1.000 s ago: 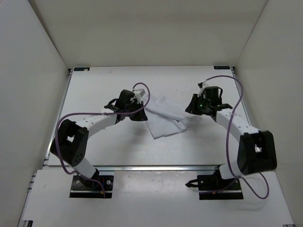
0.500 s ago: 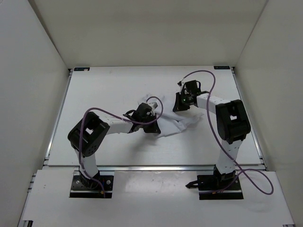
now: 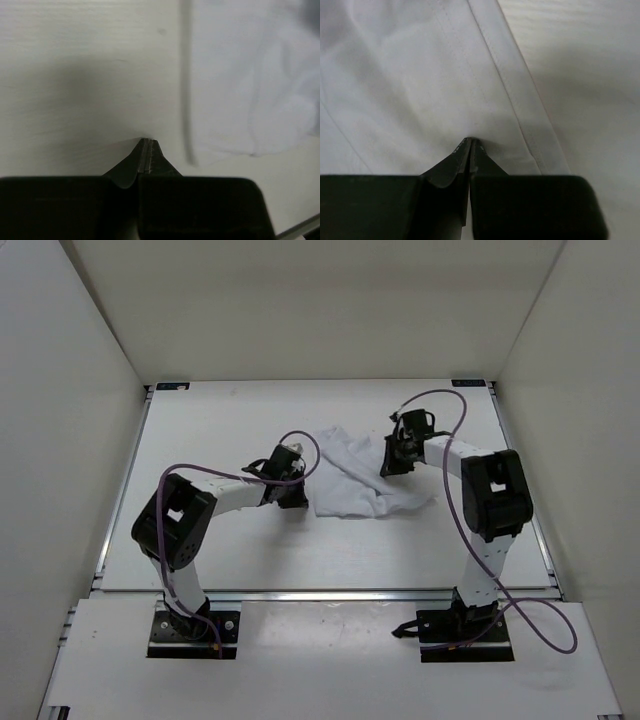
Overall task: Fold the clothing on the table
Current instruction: Flatten the skirt out
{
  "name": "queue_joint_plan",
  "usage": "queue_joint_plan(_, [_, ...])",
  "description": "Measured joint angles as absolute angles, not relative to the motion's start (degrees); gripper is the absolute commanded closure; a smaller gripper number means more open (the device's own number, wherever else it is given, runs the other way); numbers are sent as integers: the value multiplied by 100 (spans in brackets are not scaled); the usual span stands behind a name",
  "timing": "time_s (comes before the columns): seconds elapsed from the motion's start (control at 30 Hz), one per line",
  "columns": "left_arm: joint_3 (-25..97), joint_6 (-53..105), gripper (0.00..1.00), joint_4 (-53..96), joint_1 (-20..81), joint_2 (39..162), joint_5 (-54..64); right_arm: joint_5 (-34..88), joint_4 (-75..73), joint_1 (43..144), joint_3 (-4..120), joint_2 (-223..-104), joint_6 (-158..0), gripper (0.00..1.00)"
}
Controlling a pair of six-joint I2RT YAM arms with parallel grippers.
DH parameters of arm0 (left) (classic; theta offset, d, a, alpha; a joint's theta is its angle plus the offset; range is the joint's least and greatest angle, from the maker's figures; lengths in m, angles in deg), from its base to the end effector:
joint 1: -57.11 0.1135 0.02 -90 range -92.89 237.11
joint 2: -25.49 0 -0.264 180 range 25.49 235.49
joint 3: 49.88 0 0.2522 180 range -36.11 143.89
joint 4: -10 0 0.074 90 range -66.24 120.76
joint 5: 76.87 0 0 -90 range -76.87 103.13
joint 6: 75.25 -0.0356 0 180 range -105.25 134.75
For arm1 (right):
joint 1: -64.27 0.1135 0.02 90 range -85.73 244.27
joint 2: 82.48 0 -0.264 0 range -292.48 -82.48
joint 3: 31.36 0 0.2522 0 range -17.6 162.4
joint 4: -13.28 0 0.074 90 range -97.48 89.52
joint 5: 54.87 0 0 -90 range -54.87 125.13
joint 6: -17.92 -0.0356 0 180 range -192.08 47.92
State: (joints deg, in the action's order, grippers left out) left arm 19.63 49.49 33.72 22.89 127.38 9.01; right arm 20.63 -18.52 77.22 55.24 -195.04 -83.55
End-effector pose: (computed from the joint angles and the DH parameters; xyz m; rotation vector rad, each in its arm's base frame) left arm 0.2867 -0.1981 0.1459 0.0170 2.6430 -0.5344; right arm 0.3936 0.0996 0.1552 -0.1293 2.6019 0.4828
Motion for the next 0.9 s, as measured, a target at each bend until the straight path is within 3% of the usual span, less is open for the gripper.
queue_joint_plan(0.23, [2855, 4403, 100, 4202, 3052, 13228, 1253, 2526, -1894, 6959, 3924, -18133, -8593, 100])
queue_joint_plan(0.53, [3957, 4136, 100, 4602, 3237, 13689, 905, 2487, -2191, 8436, 3284, -17545, -9319, 100])
queue_joint_plan(0.9, [2376, 4938, 100, 3654, 2094, 12113, 426, 2240, -1734, 8801, 3614, -17895, -10230, 100])
